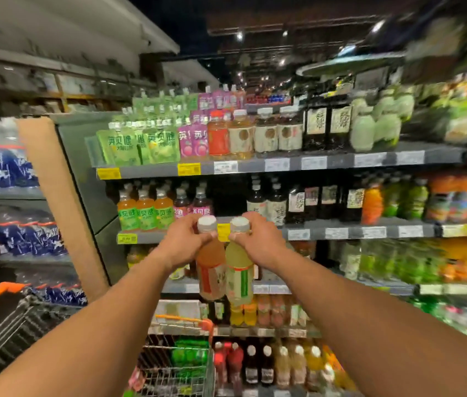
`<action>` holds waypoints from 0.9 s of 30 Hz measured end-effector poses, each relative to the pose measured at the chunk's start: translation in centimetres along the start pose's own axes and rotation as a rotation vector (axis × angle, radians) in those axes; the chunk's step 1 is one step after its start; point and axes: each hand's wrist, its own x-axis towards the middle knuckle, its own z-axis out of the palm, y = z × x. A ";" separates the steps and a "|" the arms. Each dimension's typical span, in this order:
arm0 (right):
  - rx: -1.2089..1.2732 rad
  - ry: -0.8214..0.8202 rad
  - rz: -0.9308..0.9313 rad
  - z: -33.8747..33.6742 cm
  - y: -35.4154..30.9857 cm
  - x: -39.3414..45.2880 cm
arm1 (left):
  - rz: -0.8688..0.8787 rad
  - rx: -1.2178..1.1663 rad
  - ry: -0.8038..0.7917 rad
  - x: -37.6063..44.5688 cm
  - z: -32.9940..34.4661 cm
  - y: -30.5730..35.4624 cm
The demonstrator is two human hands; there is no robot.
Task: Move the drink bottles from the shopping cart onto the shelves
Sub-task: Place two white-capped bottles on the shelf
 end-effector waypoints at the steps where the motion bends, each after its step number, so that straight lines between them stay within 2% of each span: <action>1: 0.004 0.021 0.009 -1.6 0.8 -0.7 | 0.025 0.009 -0.010 0.0 1.1 1.3; 4: 0.062 0.075 0.038 -6.6 3.2 -3.0 | 0.067 0.007 -0.069 -0.6 5.0 5.2; 15: -0.045 0.275 0.176 -24.2 16.8 -15.2 | 0.287 0.041 -0.274 -5.5 24.9 19.0; 21: -0.157 0.313 0.313 -34.2 25.4 -23.2 | 0.273 -0.089 -0.451 -9.9 38.1 26.0; 27: -0.251 0.360 0.442 -42.7 32.9 -28.1 | 0.350 -0.133 -0.584 -12.0 49.1 32.4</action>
